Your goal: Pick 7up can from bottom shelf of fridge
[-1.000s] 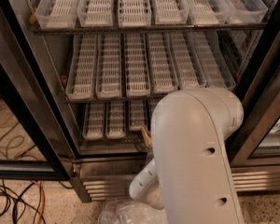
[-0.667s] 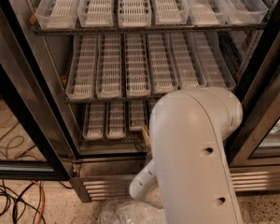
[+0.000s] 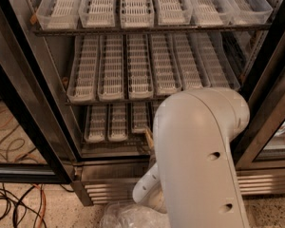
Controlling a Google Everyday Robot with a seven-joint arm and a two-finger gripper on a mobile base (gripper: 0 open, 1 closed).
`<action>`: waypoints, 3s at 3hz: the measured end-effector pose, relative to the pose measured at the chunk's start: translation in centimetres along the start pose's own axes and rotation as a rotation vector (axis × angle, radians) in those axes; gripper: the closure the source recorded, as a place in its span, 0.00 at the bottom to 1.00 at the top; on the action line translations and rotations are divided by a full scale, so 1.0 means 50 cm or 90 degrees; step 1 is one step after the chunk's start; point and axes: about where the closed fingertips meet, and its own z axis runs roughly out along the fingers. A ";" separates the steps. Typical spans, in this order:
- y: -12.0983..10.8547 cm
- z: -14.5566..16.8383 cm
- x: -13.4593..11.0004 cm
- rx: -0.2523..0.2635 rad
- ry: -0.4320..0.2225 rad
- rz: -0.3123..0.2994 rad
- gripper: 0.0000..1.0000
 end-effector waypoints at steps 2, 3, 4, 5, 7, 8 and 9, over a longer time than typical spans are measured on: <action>0.005 -0.007 -0.012 -0.009 -0.002 -0.007 0.00; 0.005 -0.007 -0.012 -0.009 -0.002 -0.007 0.00; 0.005 -0.007 -0.012 -0.009 -0.002 -0.007 0.00; 0.005 -0.007 -0.012 -0.009 -0.002 -0.007 0.00; 0.014 -0.040 -0.009 -0.026 0.022 -0.030 0.00; 0.020 -0.061 -0.013 -0.034 0.028 -0.053 0.00; 0.021 -0.056 -0.030 -0.037 0.016 -0.074 0.00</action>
Offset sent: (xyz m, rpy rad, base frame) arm -0.0229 -0.0231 0.1022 -0.1151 -0.3449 -0.1082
